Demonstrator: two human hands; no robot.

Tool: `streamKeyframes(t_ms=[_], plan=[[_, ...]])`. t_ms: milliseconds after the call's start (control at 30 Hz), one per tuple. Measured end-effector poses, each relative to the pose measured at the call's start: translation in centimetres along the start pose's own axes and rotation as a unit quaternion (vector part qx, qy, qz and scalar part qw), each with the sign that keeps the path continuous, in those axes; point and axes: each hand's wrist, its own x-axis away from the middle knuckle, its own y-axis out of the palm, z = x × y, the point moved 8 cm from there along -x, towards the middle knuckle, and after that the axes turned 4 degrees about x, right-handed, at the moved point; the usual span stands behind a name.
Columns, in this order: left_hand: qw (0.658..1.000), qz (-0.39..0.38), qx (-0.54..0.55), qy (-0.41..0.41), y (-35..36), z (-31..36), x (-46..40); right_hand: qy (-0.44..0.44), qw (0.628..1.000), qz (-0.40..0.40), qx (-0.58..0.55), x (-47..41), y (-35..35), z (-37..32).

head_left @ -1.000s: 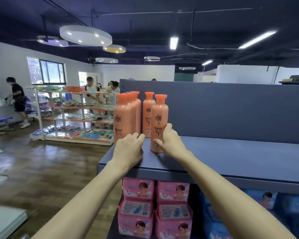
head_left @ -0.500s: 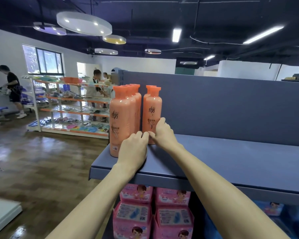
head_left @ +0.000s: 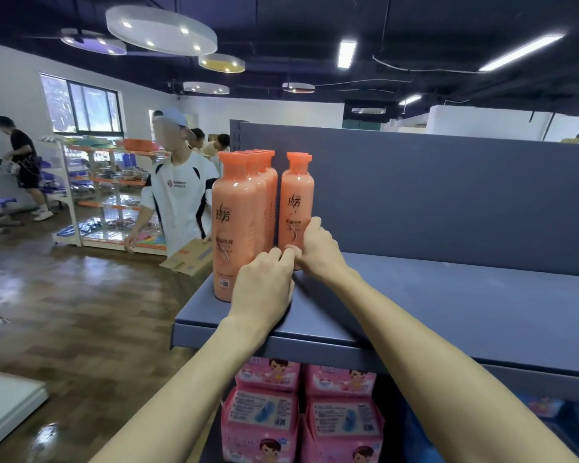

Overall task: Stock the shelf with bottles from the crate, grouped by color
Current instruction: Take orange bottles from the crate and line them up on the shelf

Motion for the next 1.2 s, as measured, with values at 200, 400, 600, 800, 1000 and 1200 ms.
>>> streamKeyframes(t_ms=[200, 400, 600, 800, 1000, 1200], plan=[[1.0, 0.001, 0.006, -0.001, -0.1, 0.1, 0.0, -0.013, 1.0, -0.007, 0.002, 0.1, -0.3, 0.0], [1.0, -0.004, 0.008, 0.0, 0.0, 0.1, 0.0, -0.018, 0.999, -0.028, -0.004, -0.1, -0.3, 0.0], [1.0, -0.012, 0.003, 0.002, 0.1, 0.1, 0.0, -0.015, 0.999, -0.023, -0.018, -0.2, -0.1, 0.3], [1.0, -0.013, 0.013, -0.006, 0.0, 0.1, 0.0, -0.004, 0.999, -0.01, -0.03, 0.0, 0.1, 0.0], [0.999, -0.046, 0.014, 0.001, 0.2, 0.3, 0.0, -0.003, 0.999, -0.022, -0.037, 0.3, 0.1, -0.2], [0.996, -0.076, 0.035, -0.005, 0.1, 0.3, -0.1, 0.02, 0.997, -0.067, -0.011, 1.5, -0.6, 0.6]])
